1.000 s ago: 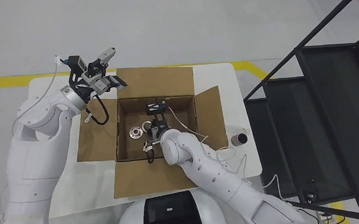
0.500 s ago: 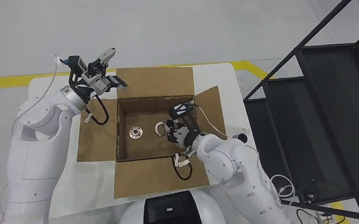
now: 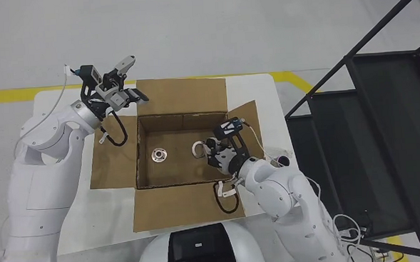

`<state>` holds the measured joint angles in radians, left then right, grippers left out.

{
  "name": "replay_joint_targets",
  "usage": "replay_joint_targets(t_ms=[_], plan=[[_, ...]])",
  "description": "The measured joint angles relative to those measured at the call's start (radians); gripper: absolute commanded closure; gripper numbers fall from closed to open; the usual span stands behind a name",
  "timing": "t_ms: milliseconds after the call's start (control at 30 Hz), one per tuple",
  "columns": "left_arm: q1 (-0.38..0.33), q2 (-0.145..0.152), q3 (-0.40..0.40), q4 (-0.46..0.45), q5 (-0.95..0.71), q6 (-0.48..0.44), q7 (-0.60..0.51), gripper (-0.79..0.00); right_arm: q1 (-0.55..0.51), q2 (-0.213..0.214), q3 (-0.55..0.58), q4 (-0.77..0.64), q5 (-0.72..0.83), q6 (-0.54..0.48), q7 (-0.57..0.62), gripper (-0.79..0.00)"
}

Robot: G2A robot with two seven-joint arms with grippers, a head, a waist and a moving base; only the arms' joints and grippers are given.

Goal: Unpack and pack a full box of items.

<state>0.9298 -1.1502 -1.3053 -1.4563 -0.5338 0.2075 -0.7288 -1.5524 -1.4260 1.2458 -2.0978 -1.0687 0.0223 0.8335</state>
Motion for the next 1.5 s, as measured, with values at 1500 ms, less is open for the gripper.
replay_joint_targets(t_ms=[1500], plan=[[0.000,0.000,0.000,0.000,0.000,0.000,0.000,-0.785,-0.393,0.057,0.486,0.079,-0.080,-0.085,-0.177,0.000]])
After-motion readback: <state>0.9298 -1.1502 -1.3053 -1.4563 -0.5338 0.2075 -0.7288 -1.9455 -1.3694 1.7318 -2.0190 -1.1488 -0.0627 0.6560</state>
